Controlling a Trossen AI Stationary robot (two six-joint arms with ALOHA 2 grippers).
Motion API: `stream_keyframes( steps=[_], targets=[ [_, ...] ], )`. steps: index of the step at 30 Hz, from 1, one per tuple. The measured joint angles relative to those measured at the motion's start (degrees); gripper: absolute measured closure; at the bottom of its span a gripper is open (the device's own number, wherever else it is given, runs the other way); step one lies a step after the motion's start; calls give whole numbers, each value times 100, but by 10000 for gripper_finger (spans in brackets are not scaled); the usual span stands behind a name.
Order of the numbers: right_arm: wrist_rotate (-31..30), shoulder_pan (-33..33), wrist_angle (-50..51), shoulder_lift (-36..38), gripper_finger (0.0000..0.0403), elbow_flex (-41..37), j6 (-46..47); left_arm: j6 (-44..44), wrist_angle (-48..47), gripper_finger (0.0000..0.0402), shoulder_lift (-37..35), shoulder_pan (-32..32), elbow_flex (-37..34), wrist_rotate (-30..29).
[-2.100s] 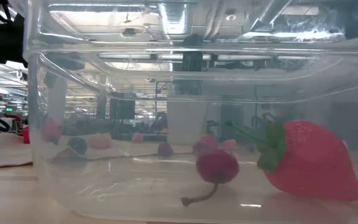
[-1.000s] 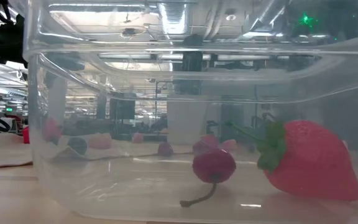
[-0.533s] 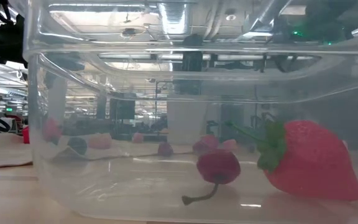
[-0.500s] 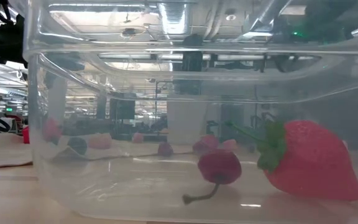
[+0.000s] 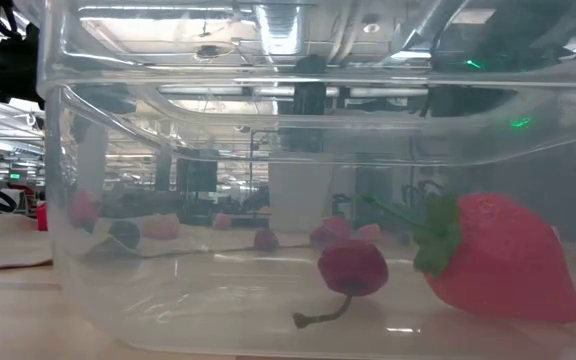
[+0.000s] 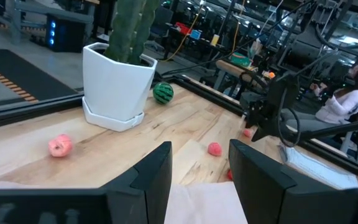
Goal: Pick and placing Produce into tupperware
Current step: Put the bottom right peach into the transparent bin
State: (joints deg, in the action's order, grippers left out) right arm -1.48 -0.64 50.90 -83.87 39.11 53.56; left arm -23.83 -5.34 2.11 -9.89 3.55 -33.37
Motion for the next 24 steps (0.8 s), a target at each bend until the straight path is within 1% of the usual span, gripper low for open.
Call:
stream_keyframes(
  steps=[4,7,12,20,24],
  targets=[
    [18,0,-205,12,121,0,-64,0,-2,253,0,0,0,1],
    [64,0,-215,19,141,0,-68,0,-2,253,0,0,0,3],
    [441,-4,-235,17,199,0,-129,0,-1,253,0,0,-2,3],
    [445,-22,-237,19,294,0,-121,0,-2,253,0,0,-2,3],
    [440,-24,-325,19,319,2,-153,0,-2,253,0,0,-2,3]
  ],
)
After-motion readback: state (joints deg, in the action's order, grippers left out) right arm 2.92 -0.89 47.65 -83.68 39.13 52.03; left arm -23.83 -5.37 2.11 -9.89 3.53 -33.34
